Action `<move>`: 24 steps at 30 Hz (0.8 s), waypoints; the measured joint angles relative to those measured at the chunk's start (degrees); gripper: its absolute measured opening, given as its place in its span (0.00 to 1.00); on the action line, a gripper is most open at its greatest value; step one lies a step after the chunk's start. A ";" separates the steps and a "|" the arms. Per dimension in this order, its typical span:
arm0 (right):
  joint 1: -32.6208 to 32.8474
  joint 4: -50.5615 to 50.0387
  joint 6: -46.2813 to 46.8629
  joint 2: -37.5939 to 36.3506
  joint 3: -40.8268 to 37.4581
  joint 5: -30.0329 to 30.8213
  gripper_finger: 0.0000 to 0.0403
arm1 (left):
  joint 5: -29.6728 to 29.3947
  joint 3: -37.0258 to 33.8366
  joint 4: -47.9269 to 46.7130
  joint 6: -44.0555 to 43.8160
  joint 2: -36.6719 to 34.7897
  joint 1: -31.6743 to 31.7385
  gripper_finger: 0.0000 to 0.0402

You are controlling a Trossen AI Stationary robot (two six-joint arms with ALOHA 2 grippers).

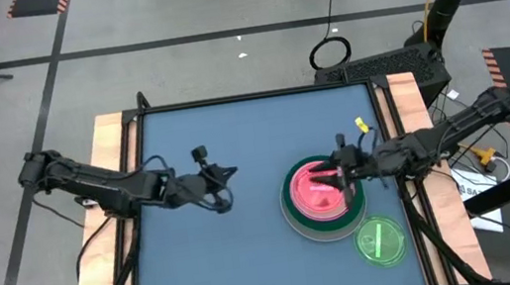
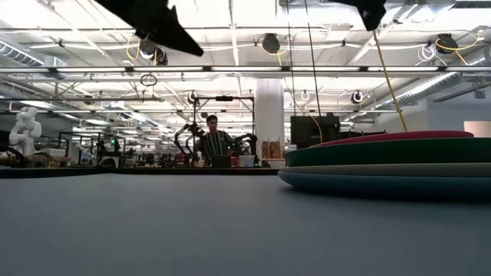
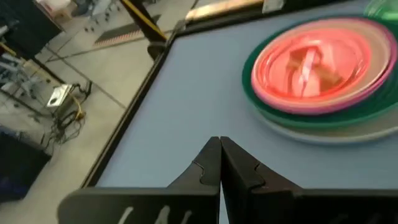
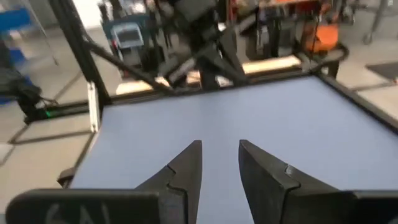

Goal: Stack plastic plates
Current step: Stack the light green plate on top of the light pink plate

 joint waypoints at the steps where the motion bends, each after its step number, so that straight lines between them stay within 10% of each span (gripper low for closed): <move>1: 0.49 -1.64 1.00 1.49 1.49 0.00 0.24 | 0.04 -0.03 0.35 -0.04 -0.23 -0.20 0.00; 14: 3.36 -44.56 35.25 23.06 29.43 -18.79 0.24 | 0.13 1.53 -8.67 0.79 -3.31 -3.32 0.00; 24: 12.79 -55.31 61.70 35.38 31.78 -31.93 0.24 | 0.13 1.64 -10.02 -0.09 -5.45 -4.76 0.00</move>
